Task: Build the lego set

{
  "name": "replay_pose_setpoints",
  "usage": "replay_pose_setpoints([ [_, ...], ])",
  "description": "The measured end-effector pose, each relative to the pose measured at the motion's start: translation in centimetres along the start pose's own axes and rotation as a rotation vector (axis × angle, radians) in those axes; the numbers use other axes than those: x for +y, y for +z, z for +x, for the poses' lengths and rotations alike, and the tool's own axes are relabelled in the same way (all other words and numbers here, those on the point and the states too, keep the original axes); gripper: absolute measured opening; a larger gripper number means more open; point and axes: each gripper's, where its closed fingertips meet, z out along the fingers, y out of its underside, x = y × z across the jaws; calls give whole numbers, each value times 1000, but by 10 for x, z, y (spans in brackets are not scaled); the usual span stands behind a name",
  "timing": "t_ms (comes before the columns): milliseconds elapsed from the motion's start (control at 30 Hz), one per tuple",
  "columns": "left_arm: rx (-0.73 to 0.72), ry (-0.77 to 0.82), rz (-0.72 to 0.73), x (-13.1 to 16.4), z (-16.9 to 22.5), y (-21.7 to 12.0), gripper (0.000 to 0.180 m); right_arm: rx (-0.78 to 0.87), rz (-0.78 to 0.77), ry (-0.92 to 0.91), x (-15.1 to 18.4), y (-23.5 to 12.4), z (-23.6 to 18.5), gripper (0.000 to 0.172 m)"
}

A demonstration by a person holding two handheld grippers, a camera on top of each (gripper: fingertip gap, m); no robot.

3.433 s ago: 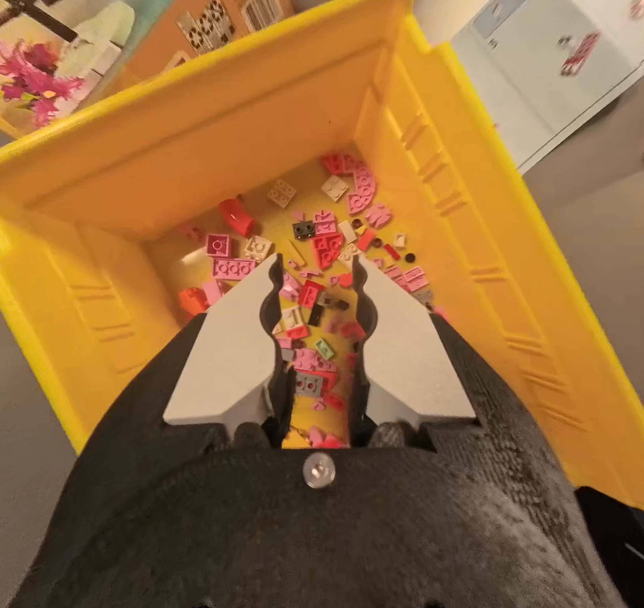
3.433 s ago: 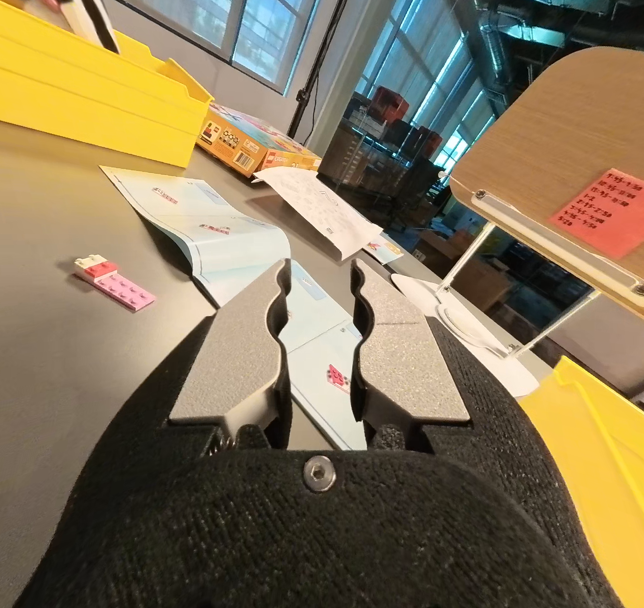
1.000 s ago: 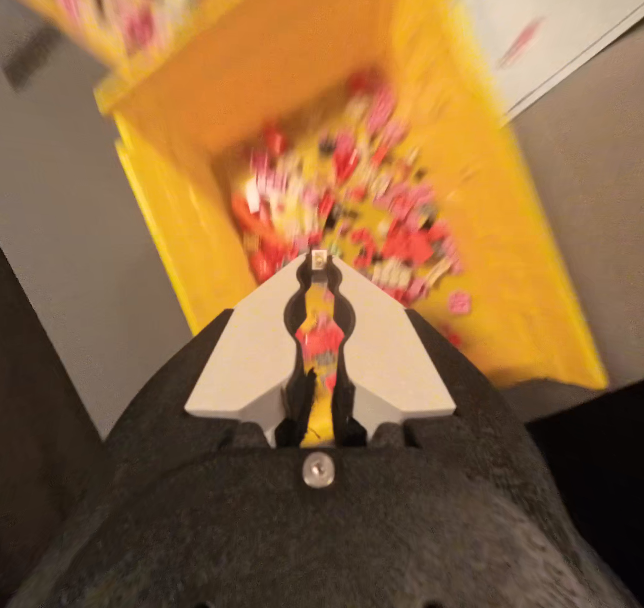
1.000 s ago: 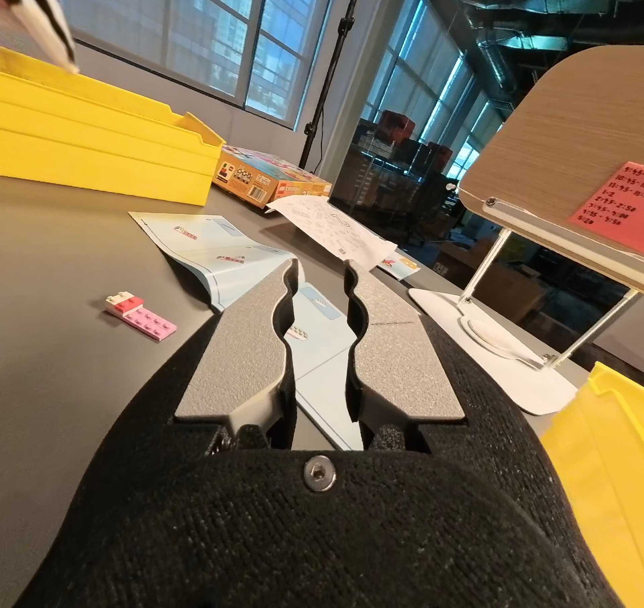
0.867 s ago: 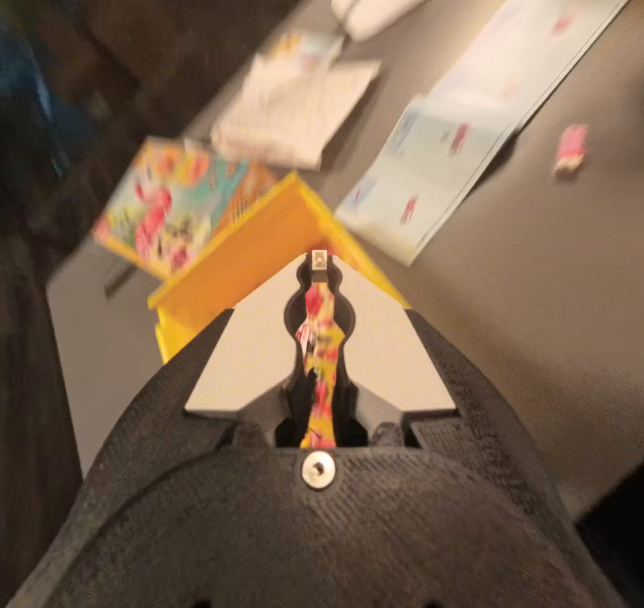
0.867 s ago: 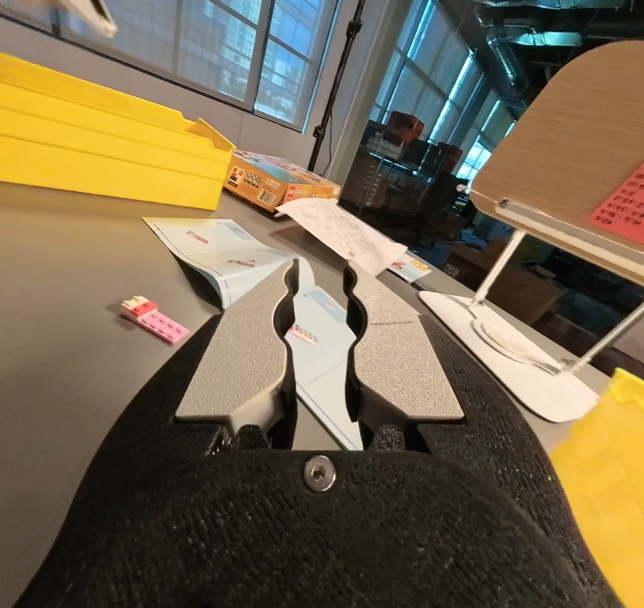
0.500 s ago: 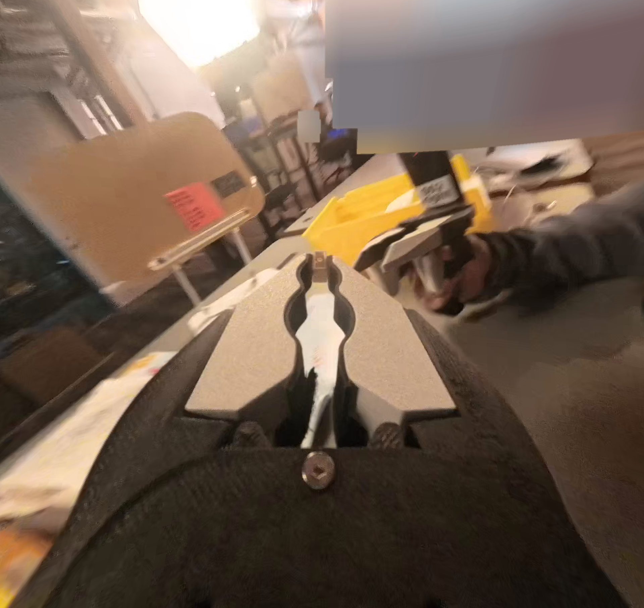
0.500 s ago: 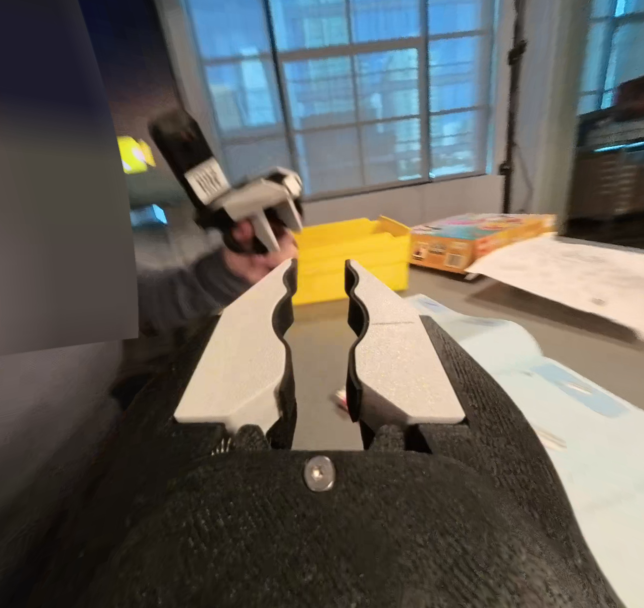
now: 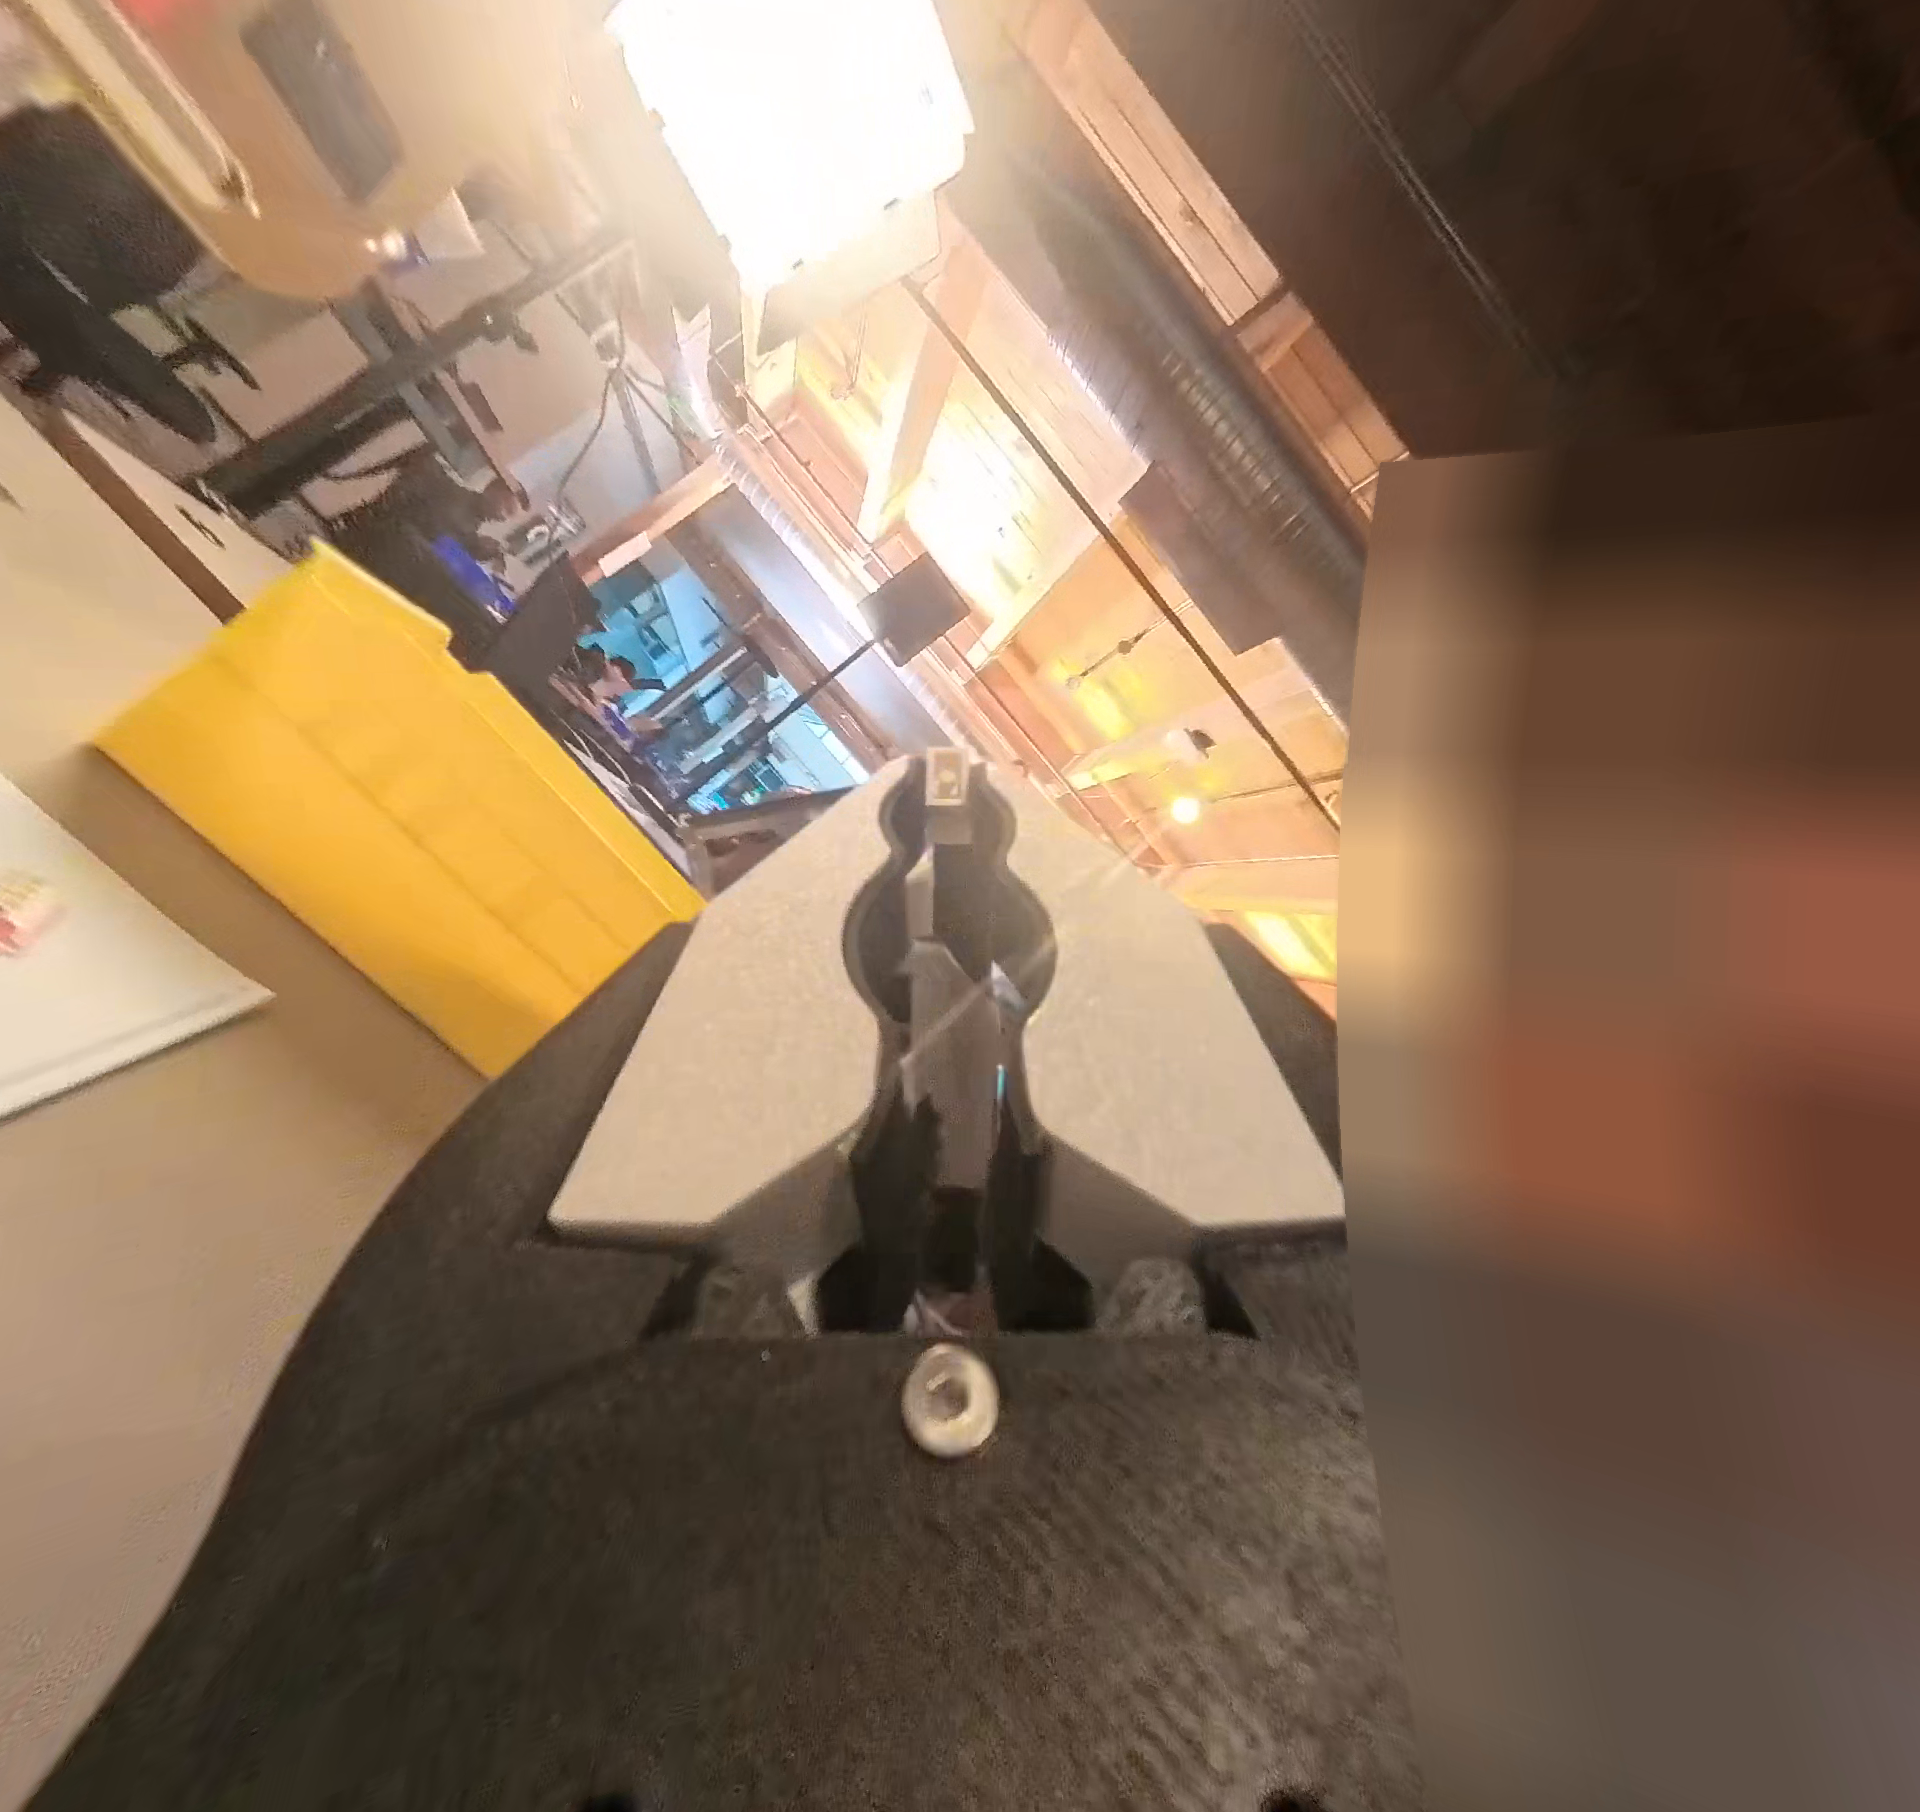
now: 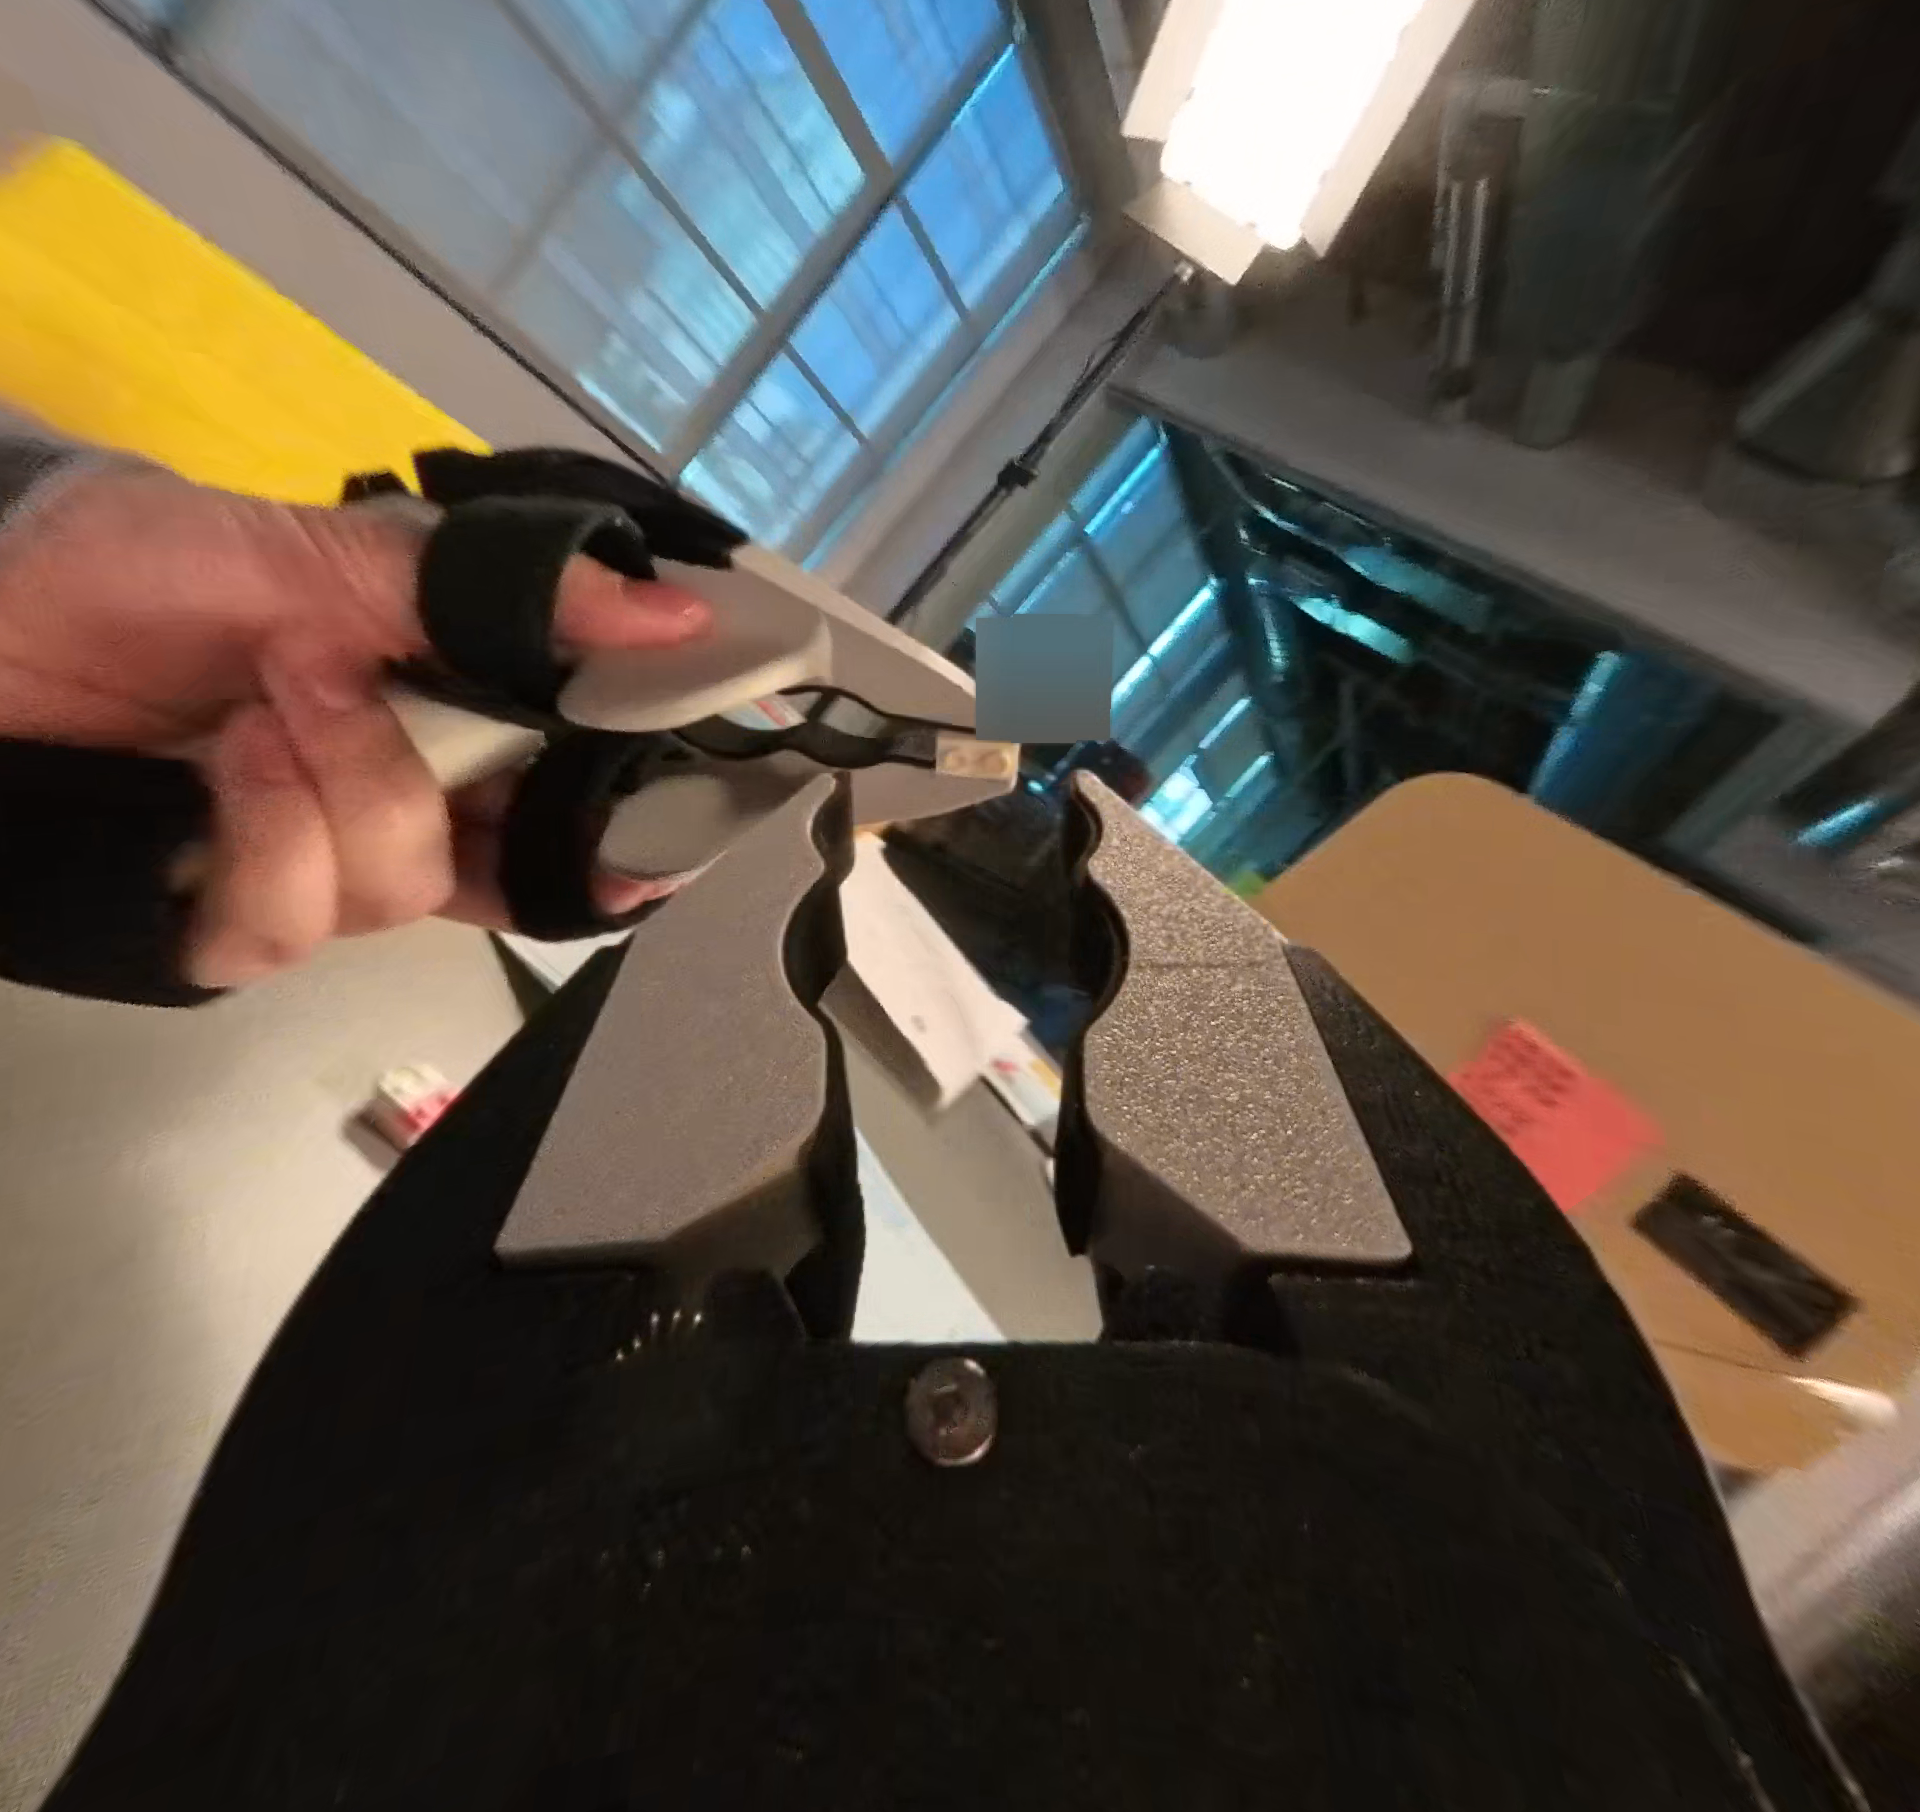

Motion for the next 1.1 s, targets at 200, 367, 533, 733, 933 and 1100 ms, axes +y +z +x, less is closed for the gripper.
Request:
replay_pose_setpoints([
  [200, 6, -67, -1, 11, -6, 1, 7, 22, -64, -148, 8, -1, -1, 21],
  [367, -60, -31, -78, 13, -13, -5, 7, -45, -85, -44, 15, -1, -2, 14],
  [533, -357, 344, -354, 9, -48, -49, 42, -205, -212, 23, 43, -2, -13, 14],
  [733, -732, 653, -810, 26, -97, -135, 72, -638, -436, 125, 80, -13, -66, 14],
  [933, -710, 789, -1103, 45, -111, -148, 51, -1032, -638, 153, 91, -21, -100, 14],
  [1100, -668, 860, -1165, 48, -113, -148, 37, -1212, -710, 69, 94, -13, -114, 14],
])
